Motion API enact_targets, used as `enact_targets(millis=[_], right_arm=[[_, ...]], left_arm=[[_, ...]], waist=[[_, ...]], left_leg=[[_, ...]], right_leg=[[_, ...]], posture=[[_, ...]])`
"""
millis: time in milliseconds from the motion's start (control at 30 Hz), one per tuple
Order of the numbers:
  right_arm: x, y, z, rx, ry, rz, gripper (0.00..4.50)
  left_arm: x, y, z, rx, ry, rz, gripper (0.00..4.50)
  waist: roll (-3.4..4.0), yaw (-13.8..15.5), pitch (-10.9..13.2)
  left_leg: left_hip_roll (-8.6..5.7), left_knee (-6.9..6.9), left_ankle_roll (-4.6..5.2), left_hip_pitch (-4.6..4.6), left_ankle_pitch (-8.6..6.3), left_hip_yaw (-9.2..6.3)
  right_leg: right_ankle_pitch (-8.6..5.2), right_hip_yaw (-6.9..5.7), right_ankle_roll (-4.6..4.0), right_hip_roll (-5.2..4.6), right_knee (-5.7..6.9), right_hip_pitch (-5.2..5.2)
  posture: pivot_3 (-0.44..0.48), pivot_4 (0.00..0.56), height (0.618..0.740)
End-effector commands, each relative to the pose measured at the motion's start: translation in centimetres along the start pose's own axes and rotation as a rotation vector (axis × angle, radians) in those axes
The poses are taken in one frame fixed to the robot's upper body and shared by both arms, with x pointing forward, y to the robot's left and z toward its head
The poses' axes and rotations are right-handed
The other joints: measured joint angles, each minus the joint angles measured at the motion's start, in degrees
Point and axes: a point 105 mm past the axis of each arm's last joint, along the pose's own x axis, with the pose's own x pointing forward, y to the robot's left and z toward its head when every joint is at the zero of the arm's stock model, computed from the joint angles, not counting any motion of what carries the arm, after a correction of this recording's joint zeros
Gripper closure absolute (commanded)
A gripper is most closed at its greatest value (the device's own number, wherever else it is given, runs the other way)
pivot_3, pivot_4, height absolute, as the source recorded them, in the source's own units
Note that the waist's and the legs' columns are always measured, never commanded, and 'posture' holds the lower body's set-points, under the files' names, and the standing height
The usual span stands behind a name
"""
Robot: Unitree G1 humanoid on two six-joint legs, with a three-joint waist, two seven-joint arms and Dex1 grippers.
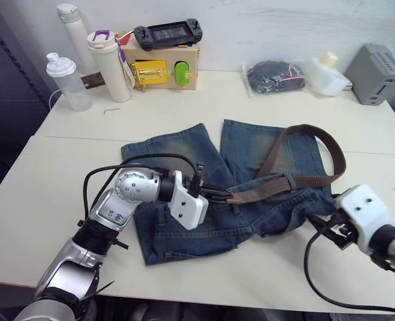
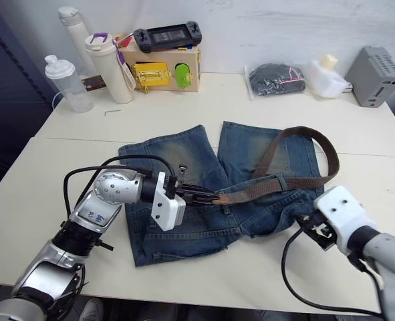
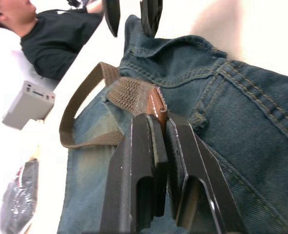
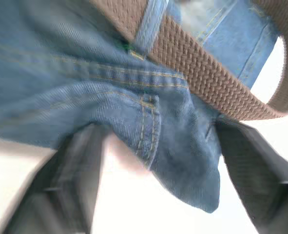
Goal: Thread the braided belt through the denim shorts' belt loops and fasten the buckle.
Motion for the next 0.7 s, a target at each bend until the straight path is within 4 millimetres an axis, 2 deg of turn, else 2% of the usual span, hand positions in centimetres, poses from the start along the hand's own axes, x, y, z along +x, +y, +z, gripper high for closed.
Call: enact_targets(millis=[33, 200, 267, 333, 433, 533, 633, 700], right_arm=[[-2.3, 1.9, 3.4, 0.161, -0.104, 0.212, 0.06], [-2.6, 4.3, 4.0, 0.399, -0.193, 0.514, 0.06], [-1.8, 5.4, 3.6, 0.539, -0.243, 0.587, 0.06], [-0.7, 7.3, 3.0, 0.699, -0.271, 0.666, 0.06], [0.5, 9.4, 2.6, 0.886, -0.245, 0.666, 0.06], [2.2, 10.0, 3.5, 1.247, -0.275, 0.608, 0.06], [3.2, 10.7, 5.7, 1.446, -0.377, 0.578, 0.06], [3.9, 10.2, 6.6, 1.536, -0.415, 0.538, 0.06]], left_arm=[[-0.6, 0.8, 0.8, 0.080, -0.027, 0.086, 4.50], [-1.1, 0.6, 0.7, 0.159, -0.041, 0.175, 4.50], [-1.3, 0.4, 0.5, 0.192, -0.034, 0.196, 4.50], [-1.5, 0.4, 0.4, 0.213, -0.035, 0.221, 4.50], [-1.5, 0.5, 0.6, 0.243, -0.044, 0.250, 4.50], [-1.3, 0.1, 0.6, 0.240, -0.049, 0.241, 4.50], [-1.2, -0.4, 0.7, 0.224, -0.063, 0.230, 4.50], [-1.2, -0.4, 0.9, 0.219, -0.074, 0.231, 4.50]], waist=[[0.01, -0.1, 0.0], [-0.02, 0.6, 0.0], [-0.05, 0.6, 0.0], [-0.22, 0.4, -0.1], [-0.12, 0.3, -0.1], [-0.18, -0.3, 0.0], [-0.17, -1.3, 0.0], [-0.11, -1.7, -0.1]], left_leg=[[0.01, 0.00, 0.00, 0.00, 0.00, 0.07], [0.05, -0.03, 0.02, 0.04, -0.01, -0.07], [0.01, -0.01, 0.03, 0.02, -0.02, -0.10], [-0.03, 0.02, 0.04, 0.02, -0.02, -0.08], [-0.05, 0.00, 0.03, 0.03, -0.02, -0.03], [-0.08, 0.05, 0.06, 0.03, -0.03, -0.04], [-0.05, 0.05, 0.05, 0.03, -0.02, 0.02], [0.04, 0.01, 0.03, 0.04, -0.01, 0.01]], right_leg=[[0.00, 0.00, 0.00, 0.00, -0.05, 0.00], [0.00, -0.04, 0.00, 0.00, 0.00, 0.01], [0.01, -0.06, 0.01, -0.04, 0.03, 0.02], [0.03, -0.07, 0.04, -0.07, 0.08, 0.02], [0.03, -0.07, 0.05, -0.11, 0.20, -0.04], [0.03, -0.12, 0.05, -0.24, 0.44, -0.09], [0.02, -0.15, 0.05, -0.22, 0.27, 0.00], [0.02, -0.13, 0.05, -0.12, 0.21, -0.02]], posture=[[0.000, 0.150, 0.740], [0.000, 0.150, 0.740], [0.000, 0.150, 0.740], [0.000, 0.150, 0.740], [0.000, 0.150, 0.740], [0.000, 0.150, 0.740], [0.000, 0.150, 0.740], [0.000, 0.150, 0.740]])
